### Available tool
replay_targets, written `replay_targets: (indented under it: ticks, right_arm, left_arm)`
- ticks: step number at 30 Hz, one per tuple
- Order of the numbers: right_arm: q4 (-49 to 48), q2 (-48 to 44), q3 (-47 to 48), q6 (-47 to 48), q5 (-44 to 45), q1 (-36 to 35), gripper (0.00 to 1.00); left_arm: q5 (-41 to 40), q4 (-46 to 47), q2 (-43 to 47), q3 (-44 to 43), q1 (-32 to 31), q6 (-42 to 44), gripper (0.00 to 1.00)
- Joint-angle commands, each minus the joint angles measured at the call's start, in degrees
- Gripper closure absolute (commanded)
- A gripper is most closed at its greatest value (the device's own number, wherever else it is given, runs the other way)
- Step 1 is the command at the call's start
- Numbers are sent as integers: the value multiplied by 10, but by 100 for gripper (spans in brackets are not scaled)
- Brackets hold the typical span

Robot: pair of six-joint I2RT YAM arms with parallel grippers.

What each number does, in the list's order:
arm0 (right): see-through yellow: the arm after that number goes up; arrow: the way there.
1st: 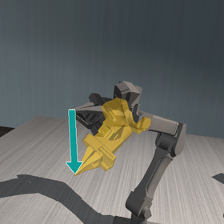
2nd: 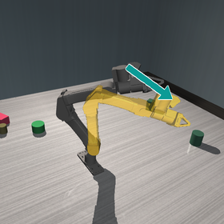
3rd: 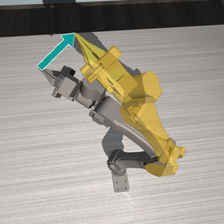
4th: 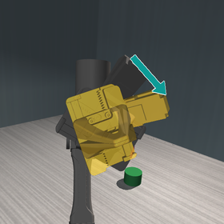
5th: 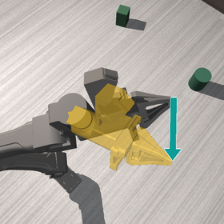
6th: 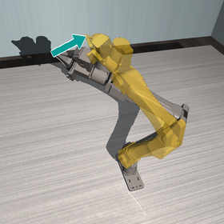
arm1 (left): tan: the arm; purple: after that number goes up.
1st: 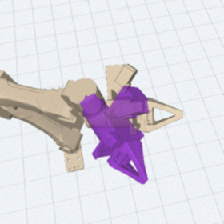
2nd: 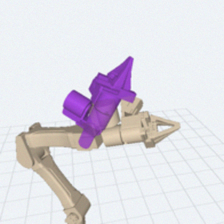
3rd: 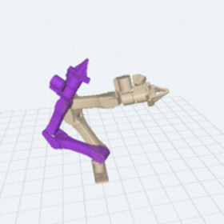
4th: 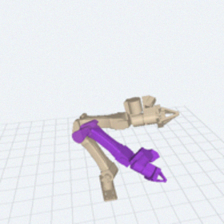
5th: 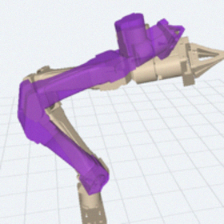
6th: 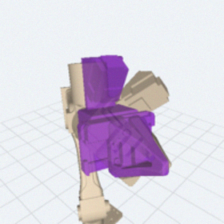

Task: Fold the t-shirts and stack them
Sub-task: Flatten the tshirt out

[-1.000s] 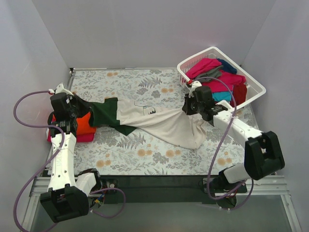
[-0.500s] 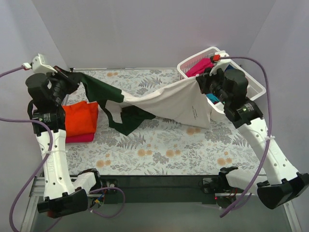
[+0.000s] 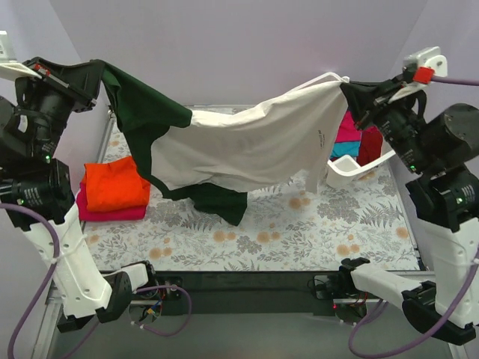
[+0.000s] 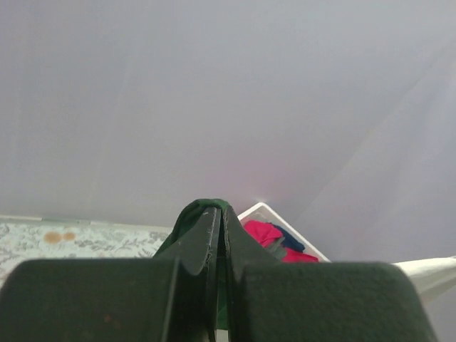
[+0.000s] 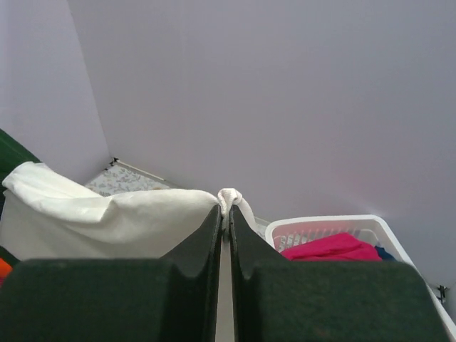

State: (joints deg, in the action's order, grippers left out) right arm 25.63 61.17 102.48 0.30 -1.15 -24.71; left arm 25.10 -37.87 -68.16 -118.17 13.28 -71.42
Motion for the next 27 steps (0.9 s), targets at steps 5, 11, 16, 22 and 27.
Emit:
replay_targets:
  ticks: [5, 11, 16, 22, 27]
  right_arm:
    - [23, -82, 68, 1, -71, 3, 99]
    - [39, -124, 102, -14, -101, 3, 99]
    - [34, -136, 87, -15, -106, 3, 99]
    - [-9, -101, 3, -6, -55, 3, 99]
    - [-57, -38, -51, -6, -32, 3, 99]
  left_arm:
    - [72, -40, 31, -136, 2, -36, 100]
    - [100, -14, 75, -126, -23, -70, 100]
    - [108, 17, 102, -100, -29, -84, 100]
    - [113, 77, 76, 19, -38, -81, 100]
    - [77, 108, 19, 109, -37, -41, 100]
